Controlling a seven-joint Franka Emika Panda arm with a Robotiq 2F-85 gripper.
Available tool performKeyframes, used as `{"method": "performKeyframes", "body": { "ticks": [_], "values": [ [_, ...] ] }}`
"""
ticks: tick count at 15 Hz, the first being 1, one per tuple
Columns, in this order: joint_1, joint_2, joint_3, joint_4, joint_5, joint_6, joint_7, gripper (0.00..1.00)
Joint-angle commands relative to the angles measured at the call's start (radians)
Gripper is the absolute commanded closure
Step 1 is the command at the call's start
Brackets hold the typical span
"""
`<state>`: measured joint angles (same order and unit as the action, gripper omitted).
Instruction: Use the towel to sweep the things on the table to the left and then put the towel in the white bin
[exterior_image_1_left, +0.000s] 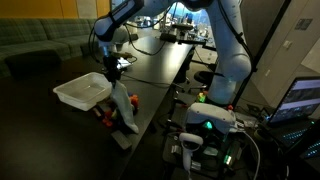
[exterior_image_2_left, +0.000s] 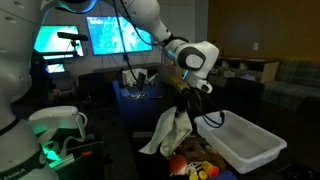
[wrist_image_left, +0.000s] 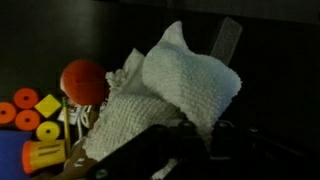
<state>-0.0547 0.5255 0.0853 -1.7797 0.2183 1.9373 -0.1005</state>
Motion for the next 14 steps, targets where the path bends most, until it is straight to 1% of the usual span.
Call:
{"method": "performKeyframes", "body": {
  "ticks": [1,3,6,7,11,14],
  "values": [
    [-0.074,-0.189,-0.041,-0.154,0.029,0.008,-0.108,0.86],
    [-0.109,-0.235,-0.087,-0.169,0.016,0.004,-0.117,0.86],
    [-0.126,-0.253,-0.168,-0.172,-0.038,0.078,-0.042,0.87],
    [-0.132,-0.245,-0.192,-0.167,-0.060,0.114,-0.022,0.85],
    [-0.145,-0.162,-0.269,-0.125,-0.157,0.266,0.092,0.86],
    [-0.126,-0.069,-0.317,-0.102,-0.259,0.398,0.228,0.86]
  ]
}}
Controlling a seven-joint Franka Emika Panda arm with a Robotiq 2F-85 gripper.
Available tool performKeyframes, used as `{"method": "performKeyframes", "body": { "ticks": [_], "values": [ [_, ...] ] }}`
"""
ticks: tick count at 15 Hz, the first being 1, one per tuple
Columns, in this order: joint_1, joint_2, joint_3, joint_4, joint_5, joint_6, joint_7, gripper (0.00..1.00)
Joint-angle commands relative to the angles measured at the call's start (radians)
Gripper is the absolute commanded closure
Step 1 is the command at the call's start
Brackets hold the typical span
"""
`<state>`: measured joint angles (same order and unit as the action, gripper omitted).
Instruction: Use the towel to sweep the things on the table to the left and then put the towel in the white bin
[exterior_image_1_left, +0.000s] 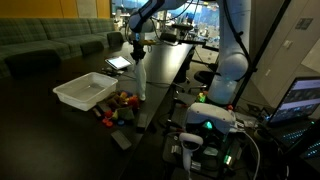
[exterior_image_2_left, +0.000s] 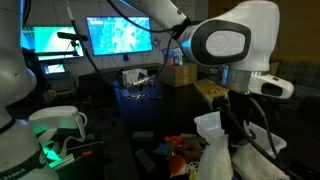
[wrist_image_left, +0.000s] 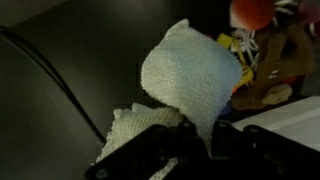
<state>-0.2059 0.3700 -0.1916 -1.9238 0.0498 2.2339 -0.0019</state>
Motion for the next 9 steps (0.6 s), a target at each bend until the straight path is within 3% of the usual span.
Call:
{"method": "performKeyframes", "body": {
  "ticks": [1,4,9],
  "values": [
    [0.037,0.124,-0.056,0.052,-0.131,0.137,0.180,0.87],
    [0.071,0.237,-0.084,0.077,-0.218,0.214,0.283,0.86],
    [0.128,0.426,-0.079,0.141,-0.241,0.243,0.340,0.86]
  ]
}}
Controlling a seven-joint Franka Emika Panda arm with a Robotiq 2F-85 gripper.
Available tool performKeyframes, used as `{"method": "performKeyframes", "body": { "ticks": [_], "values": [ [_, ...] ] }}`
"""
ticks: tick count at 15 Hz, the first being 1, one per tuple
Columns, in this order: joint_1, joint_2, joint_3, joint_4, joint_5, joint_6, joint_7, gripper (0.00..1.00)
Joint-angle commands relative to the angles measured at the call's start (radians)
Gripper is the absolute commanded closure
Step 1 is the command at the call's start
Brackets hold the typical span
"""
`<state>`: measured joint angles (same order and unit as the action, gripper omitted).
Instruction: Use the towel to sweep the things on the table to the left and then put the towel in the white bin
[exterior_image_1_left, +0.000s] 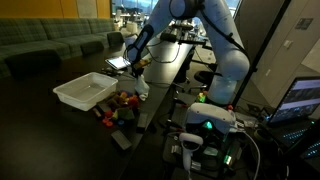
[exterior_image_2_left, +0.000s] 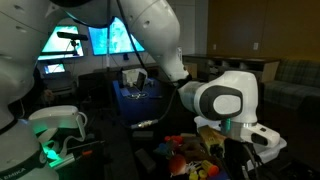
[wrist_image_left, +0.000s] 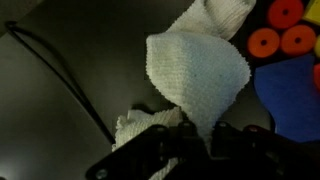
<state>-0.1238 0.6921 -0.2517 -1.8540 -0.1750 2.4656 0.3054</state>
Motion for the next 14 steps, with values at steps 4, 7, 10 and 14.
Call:
{"method": "performKeyframes", "body": {
  "ticks": [4,7,10,14],
  "values": [
    [0.087,0.220,-0.007,0.136,-0.001,0.006,0.029,0.86],
    [0.114,0.270,0.008,0.163,0.007,0.005,0.018,0.86],
    [0.135,0.262,0.035,0.154,0.012,0.011,-0.008,0.86],
    [0.179,0.248,0.081,0.150,0.021,0.008,-0.014,0.86]
  ]
}}
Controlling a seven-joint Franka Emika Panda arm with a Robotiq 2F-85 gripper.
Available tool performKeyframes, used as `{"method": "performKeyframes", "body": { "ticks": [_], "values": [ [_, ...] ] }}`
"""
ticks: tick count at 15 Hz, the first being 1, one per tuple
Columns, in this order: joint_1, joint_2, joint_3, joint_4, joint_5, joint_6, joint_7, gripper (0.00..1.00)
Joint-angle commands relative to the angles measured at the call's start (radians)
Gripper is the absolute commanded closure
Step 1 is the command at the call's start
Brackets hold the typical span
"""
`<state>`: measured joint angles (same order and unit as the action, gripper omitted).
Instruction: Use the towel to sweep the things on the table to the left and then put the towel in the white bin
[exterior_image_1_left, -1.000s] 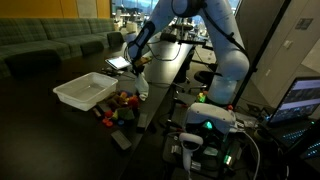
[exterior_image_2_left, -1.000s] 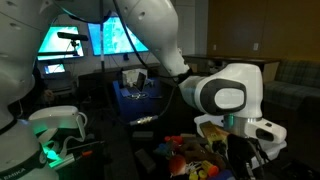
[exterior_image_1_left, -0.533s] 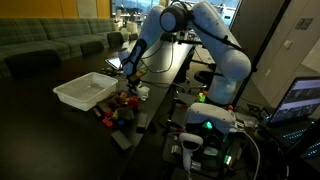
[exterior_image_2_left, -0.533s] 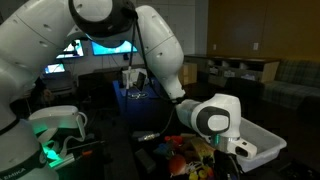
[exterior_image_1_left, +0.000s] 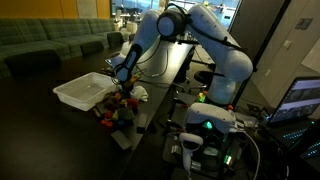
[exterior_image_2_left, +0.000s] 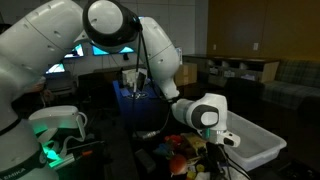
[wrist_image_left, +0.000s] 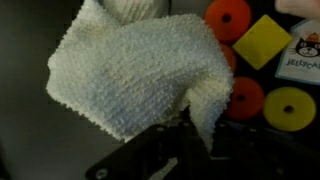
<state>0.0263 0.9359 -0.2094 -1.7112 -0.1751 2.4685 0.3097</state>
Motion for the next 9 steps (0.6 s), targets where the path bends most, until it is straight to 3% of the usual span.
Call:
{"method": "performKeyframes", "body": {
  "ticks": [1,9],
  "values": [
    [0.037,-0.005,0.052,0.004,0.022,0.001,-0.026,0.86],
    [0.139,-0.007,0.130,0.044,0.016,-0.021,-0.039,0.86]
  ]
}}
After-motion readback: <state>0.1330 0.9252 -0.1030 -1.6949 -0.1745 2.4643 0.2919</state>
